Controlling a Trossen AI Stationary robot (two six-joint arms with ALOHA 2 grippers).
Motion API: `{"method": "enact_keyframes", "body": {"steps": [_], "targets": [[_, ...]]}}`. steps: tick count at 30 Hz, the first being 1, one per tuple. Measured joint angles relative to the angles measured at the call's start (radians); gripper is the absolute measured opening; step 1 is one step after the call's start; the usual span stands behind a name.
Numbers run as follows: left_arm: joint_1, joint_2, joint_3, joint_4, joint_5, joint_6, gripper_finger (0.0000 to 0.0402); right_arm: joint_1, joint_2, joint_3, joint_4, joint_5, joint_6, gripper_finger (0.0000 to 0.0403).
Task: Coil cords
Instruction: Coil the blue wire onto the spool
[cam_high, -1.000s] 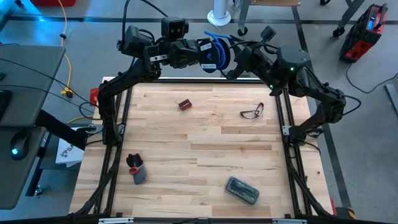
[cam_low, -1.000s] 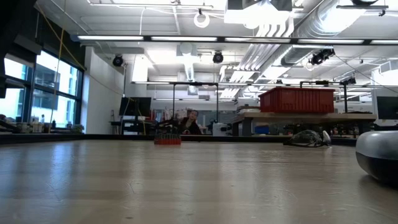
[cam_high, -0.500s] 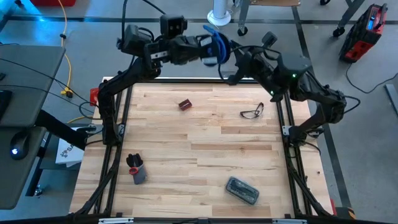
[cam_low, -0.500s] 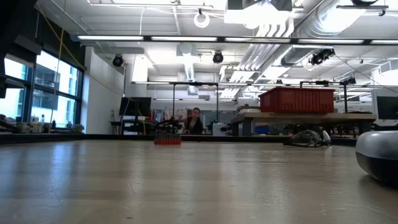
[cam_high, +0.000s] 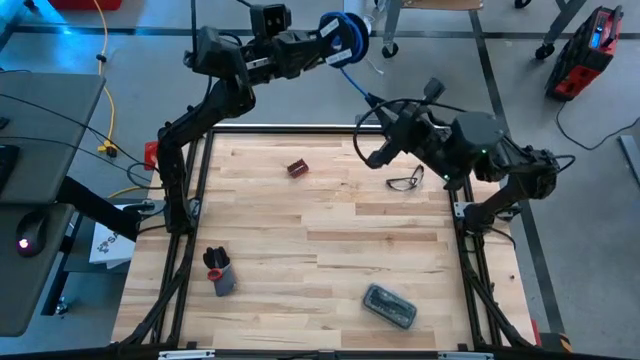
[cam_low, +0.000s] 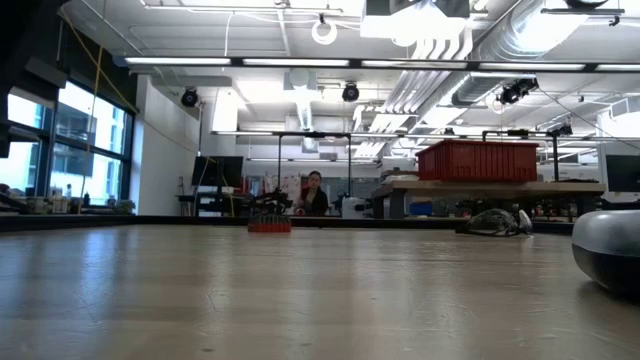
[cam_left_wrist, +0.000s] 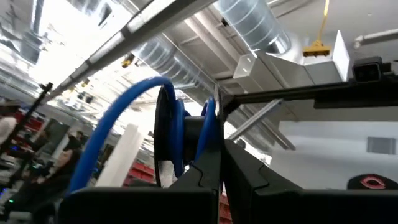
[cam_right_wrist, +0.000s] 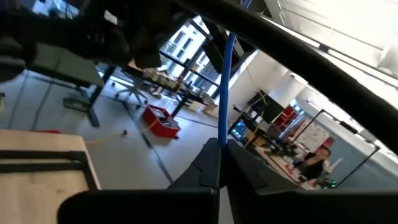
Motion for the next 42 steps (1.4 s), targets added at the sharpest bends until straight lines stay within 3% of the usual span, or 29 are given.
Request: {"method": "enact_keyframes", "body": {"steps": [9,16,22,32,42], "targets": [[0.045,-0.001,0.0,0.012,-0.049,0.027,0.0003,0.075,-0.001,0.0,0.0,0.004,0.047,0.0],[0.081,-0.005,0.0,0.008,-0.129,0.054,0.0003,0.118,-0.001,0.0,-0.023,0.092,0.047,0.0],[0.107,-0.01,0.0,0.007,-0.131,0.069,0.0003,0.139,-0.002,0.0,-0.057,0.139,0.047,0.0],[0.152,-0.013,-0.001,-0.04,-0.146,0.083,0.0003,0.144,-0.038,0.0,-0.067,0.13,0.111,0.0],[0.182,-0.02,-0.002,-0.144,-0.176,0.193,0.0003,0.158,-0.055,0.0,-0.075,0.126,0.132,0.0]]}}
